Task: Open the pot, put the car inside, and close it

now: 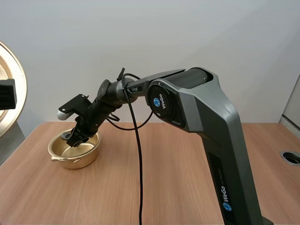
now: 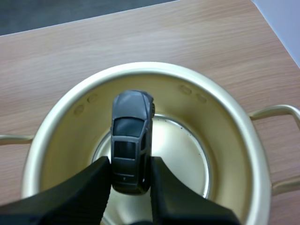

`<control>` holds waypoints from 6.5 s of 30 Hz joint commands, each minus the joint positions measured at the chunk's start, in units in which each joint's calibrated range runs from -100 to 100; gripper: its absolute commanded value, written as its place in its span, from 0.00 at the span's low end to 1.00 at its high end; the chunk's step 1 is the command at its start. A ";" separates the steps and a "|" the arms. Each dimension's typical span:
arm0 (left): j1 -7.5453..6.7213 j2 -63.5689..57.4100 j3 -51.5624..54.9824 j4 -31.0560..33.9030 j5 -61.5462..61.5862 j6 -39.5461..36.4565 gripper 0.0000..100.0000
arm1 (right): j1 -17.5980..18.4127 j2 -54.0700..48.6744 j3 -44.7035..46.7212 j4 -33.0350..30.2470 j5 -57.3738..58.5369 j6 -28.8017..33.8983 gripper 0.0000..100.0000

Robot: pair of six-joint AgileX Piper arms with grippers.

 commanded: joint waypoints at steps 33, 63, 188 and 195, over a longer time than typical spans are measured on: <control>0.03 0.10 0.34 -0.07 0.00 0.01 0.00 | -0.93 -6.20 -0.09 -3.82 -8.06 5.70 1.00; 0.03 48.01 31.23 -9.82 -64.02 0.21 0.00 | -33.76 -43.56 9.40 0.35 37.23 13.29 1.00; 0.03 74.65 23.07 -8.89 -67.95 0.92 0.95 | -34.15 -79.56 19.63 2.04 37.23 18.00 1.00; 0.03 74.65 23.07 -10.32 -64.14 0.92 0.95 | -34.15 -79.56 19.63 2.37 37.23 18.09 1.00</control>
